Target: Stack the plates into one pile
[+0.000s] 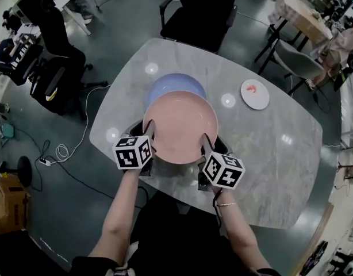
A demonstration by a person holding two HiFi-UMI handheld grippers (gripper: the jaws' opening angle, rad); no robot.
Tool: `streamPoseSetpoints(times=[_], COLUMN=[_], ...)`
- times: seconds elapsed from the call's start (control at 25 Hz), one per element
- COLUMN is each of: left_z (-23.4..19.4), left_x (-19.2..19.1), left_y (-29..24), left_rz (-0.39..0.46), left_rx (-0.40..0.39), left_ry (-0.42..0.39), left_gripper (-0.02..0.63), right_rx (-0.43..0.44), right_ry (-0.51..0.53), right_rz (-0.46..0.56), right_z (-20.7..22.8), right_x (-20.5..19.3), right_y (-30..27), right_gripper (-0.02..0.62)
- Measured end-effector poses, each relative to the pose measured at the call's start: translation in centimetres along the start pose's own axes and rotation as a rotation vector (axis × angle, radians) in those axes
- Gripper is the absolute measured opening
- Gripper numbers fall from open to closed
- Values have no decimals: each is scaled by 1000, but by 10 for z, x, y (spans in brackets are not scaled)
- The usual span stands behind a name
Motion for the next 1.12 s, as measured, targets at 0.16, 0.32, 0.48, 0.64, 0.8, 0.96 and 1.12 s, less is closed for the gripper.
streamPoseSetpoints(times=[0.16, 0.32, 0.48, 0.64, 0.8, 0.96, 1.12], left_z=[-25, -38, -40, -37, -35, -29, -25], left_x=[19, 33, 45, 51, 55, 55, 53], left_y=[-21, -45, -66, -86, -108, -126, -136], left_rz=[-14, -24, -32, -38, -52, -72, -90], left_rx=[-38, -78, -102, -111, -106, -103, -94], left_ry=[-30, -57, -73, -92, -109, -148, -192], left_gripper=[92, 92, 92, 92, 94, 95, 97], right_rx=[-48, -92, -128, -153, -166, -181, -188], right_ry=[-19, -32, -34, -25, -17, -19, -25], right_rz=[13, 28, 40, 45, 39, 29, 9], right_z=[-18, -24, -22, -12, -2, 11, 20], right_x=[4, 8, 16, 22, 25, 24, 20], right_y=[-26, -46, -60, -74, -90, -101, -108], right_gripper=[143, 143, 143, 143, 143, 143, 143])
Point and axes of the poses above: the fingertips, and each gripper's own axes: y backward along the fingers, z to its right, x out of its top, the point moved 7 cm from there along y, backward along the fingers, and after that the axes turned 10 degrees about x, right-handed, at the moved point
